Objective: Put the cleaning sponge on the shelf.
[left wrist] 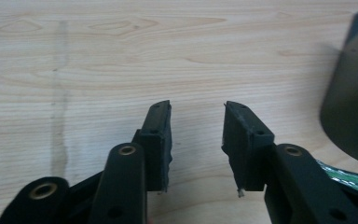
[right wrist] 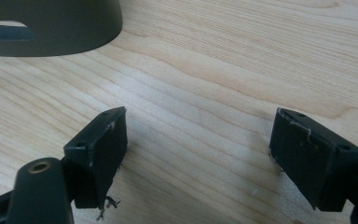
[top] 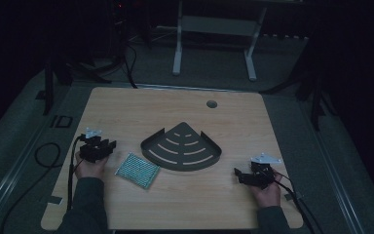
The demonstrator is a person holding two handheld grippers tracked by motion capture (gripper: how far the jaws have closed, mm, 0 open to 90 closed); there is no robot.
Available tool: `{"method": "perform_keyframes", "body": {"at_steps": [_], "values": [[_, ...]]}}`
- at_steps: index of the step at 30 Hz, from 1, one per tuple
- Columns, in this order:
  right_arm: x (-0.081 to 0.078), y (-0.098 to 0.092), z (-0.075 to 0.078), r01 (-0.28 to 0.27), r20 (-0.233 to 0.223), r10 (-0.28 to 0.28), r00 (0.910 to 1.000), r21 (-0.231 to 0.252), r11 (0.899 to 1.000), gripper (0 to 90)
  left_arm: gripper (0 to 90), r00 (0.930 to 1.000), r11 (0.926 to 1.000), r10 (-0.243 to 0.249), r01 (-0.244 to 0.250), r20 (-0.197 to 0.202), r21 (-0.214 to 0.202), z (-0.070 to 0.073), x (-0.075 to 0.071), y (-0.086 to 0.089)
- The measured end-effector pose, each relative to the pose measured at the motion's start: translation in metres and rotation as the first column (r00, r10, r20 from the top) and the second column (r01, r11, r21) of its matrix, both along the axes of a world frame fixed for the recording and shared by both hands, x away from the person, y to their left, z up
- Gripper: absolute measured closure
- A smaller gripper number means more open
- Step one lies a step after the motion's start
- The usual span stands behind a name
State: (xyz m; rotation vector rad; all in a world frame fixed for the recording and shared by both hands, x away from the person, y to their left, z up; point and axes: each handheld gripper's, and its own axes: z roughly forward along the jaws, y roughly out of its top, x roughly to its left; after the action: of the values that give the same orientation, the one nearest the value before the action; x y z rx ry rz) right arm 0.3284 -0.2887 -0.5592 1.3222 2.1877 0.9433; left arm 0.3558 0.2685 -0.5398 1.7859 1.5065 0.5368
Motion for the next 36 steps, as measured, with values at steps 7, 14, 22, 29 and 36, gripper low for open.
{"method": "perform_keyframes", "body": {"at_steps": [7, 14, 22, 29, 36], "values": [[0.000, 0.000, 0.000, -0.001, 0.000, 0.001, 1.0000, -0.001, 1.000, 18.6, 69.5, 0.9960, 0.9957, -0.086, 0.087, 0.022, -0.031, 0.017, -0.009, -0.007], [0.000, 0.000, 0.000, -0.001, 0.001, 0.001, 1.0000, -0.001, 1.000, 18.6, 75.7, 0.9866, 0.9862, -0.163, 0.163, 0.009, -0.028, 0.025, -0.022, -0.021], [0.000, 0.000, 0.000, -0.001, 0.001, 0.001, 1.0000, -0.001, 1.000, 18.6, 89.9, 0.9655, 0.9662, -0.258, 0.258, -0.036, -0.009, 0.024, -0.034, -0.044], [0.000, 0.000, 0.000, 0.000, 0.000, 0.000, 1.0000, 0.000, 1.000, 18.6, 90.0, 0.9406, 0.9415, -0.331, 0.335, -0.075, 0.040, 0.021, -0.043, -0.065], [0.000, 0.000, 0.000, 0.000, 0.000, 0.000, 1.0000, 0.000, 1.000, 18.6, 90.0, 0.9427, 0.9442, -0.312, 0.321, -0.119, 0.072, 0.014, -0.041, -0.060]]}}
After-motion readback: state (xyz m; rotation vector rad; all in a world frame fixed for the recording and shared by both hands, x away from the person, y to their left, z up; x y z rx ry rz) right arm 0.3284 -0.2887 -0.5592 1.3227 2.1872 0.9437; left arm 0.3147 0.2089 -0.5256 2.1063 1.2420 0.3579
